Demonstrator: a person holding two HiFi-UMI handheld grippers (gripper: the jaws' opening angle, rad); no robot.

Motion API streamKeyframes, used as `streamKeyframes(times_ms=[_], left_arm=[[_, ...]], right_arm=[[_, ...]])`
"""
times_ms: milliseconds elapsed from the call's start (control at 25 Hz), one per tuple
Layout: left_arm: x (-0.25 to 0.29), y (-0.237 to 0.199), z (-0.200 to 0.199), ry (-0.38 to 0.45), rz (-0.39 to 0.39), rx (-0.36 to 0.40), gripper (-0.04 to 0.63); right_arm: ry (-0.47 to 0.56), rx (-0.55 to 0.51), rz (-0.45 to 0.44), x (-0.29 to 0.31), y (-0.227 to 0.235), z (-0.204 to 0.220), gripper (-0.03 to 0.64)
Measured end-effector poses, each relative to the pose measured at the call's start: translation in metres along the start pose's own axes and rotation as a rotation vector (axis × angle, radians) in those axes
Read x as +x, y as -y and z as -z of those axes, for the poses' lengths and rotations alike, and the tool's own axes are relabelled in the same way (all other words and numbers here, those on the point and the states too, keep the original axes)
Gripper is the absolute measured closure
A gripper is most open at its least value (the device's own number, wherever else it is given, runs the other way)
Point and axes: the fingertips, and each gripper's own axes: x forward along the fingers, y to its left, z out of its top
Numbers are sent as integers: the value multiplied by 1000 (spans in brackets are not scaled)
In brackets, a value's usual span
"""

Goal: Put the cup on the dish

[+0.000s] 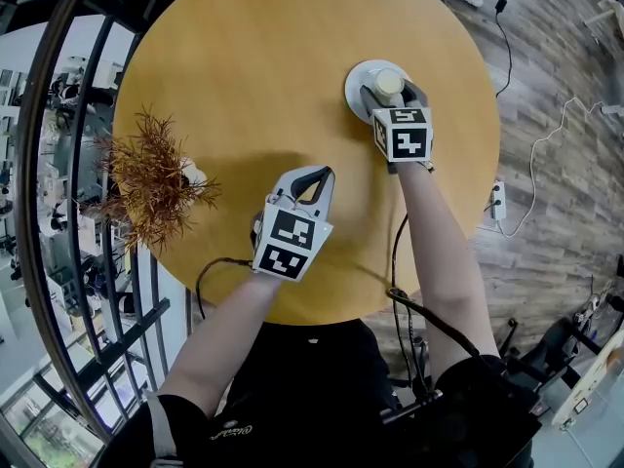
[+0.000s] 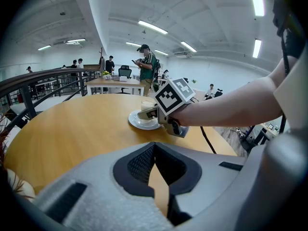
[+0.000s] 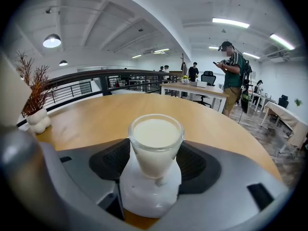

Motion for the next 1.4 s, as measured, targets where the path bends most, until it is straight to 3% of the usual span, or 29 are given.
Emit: streamKeyframes(times_ms=[1000,1400], left_arm=[[-14,16,11,2,13,20,588],[-28,31,9,26,16,33,588]], right_arm=[[-60,18,43,-28,-1,31,334],[-20,22,44,-72,-11,34,336]])
